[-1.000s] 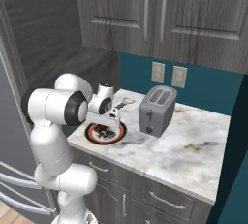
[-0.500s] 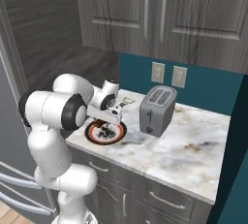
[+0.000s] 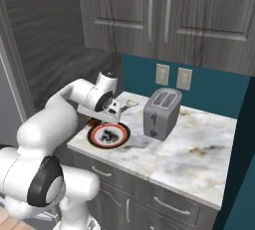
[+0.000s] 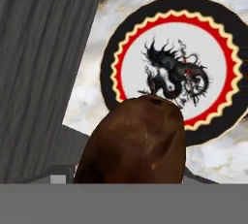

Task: Pick the sweet potato from the counter and place it in the microwave.

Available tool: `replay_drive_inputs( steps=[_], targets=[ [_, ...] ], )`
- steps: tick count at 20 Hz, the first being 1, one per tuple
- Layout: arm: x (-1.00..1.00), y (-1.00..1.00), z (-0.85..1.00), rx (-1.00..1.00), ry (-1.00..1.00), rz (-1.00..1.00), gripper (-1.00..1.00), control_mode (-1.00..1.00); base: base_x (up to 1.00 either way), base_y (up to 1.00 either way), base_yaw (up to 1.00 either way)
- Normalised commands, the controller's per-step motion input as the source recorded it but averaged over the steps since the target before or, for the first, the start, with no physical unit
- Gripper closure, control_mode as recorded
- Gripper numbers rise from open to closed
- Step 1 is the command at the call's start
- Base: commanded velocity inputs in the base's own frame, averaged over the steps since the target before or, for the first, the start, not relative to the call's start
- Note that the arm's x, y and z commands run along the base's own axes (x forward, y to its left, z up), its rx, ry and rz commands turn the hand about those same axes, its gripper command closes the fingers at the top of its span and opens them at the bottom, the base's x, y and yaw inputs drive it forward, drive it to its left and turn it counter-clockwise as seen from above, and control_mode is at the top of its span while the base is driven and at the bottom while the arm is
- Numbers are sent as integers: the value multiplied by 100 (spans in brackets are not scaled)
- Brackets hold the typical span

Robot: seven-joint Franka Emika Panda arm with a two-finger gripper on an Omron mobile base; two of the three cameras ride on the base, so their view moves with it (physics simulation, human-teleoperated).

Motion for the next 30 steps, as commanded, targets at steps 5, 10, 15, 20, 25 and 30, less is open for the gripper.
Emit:
replay_drive_inputs(
  steps=[5, 10, 15, 20, 25, 30],
  targets=[
    [-100, 0, 100, -9, 0, 0, 100, -100, 0, 0, 0],
    [-100, 0, 93, -13, 0, 0, 100, -100, 0, 0, 0],
    [-100, 12, 49, -16, 0, 0, 100, -100, 0, 0, 0],
    [-77, 0, 37, -2, -3, 1, 100, -100, 0, 0, 0],
    [0, 0, 0, 0, 0, 0, 100, 100, -60, 34, 4],
    [0, 0, 0, 0, 0, 0, 100, 100, -99, 95, 12]
  ],
)
